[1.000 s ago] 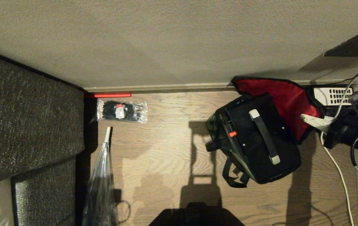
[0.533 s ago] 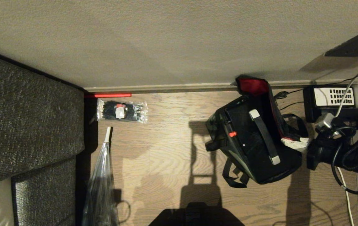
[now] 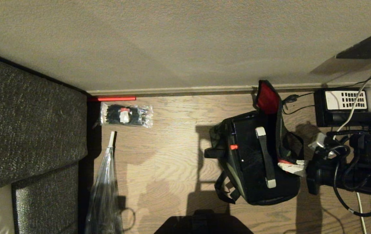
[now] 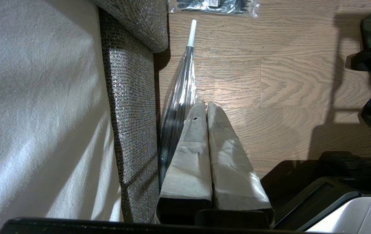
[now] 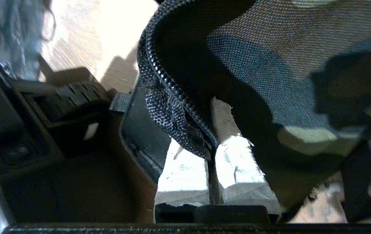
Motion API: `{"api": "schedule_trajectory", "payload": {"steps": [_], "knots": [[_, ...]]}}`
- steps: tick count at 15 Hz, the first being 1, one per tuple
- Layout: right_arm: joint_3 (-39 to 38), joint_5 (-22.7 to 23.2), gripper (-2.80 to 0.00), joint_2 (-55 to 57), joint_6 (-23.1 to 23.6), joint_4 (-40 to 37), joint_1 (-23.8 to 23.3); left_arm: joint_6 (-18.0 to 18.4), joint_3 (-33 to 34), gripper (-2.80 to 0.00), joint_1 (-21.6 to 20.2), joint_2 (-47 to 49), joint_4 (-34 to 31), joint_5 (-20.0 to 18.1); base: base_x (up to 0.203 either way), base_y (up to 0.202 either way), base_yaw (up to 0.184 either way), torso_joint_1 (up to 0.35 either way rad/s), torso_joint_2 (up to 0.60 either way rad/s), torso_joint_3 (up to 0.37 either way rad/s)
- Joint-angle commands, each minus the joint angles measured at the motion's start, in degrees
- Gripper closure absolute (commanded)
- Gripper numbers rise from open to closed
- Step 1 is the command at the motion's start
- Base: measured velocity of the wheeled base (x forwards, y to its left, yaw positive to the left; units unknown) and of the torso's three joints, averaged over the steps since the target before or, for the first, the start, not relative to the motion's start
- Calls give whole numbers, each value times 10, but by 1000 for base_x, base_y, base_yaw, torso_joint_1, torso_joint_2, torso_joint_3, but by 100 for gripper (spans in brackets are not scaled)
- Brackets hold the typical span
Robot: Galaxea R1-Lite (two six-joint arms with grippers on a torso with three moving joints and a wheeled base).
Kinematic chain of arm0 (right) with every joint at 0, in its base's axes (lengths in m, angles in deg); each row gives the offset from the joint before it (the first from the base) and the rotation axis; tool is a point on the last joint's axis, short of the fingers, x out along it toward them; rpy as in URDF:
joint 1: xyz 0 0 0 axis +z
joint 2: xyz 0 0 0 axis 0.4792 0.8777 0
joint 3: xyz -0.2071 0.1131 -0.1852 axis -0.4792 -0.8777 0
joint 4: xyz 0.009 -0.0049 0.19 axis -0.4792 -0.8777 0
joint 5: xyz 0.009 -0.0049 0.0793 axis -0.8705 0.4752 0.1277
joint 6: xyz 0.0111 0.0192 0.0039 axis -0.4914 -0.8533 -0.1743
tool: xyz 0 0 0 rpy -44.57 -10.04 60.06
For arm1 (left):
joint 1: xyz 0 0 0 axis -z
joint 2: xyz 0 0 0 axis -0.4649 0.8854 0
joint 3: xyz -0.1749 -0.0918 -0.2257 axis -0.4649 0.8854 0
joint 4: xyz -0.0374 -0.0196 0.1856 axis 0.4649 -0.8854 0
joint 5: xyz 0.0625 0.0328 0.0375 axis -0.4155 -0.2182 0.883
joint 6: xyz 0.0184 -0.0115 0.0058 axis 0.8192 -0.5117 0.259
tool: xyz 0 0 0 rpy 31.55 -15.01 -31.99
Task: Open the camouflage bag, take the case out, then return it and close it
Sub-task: Close the top of the storage box
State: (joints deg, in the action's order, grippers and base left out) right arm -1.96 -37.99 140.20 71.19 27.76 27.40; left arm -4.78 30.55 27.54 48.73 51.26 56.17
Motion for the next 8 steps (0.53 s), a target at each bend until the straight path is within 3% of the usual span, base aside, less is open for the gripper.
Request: {"api": "schedule_trajectory", "payload": {"steps": [1,4,8], "knots": [[-5,1,-280,34,24,-2,7,0,0,0,0,1,0,0,0,0,0,0,0,0],[-9,0,-280,50,29,-25,19,0,0,0,0,1,-1,0,0,0,0,0,0,0],[-9,4,-280,62,-44,-33,40,0,0,0,0,1,0,0,0,0,0,0,0,0]]}}
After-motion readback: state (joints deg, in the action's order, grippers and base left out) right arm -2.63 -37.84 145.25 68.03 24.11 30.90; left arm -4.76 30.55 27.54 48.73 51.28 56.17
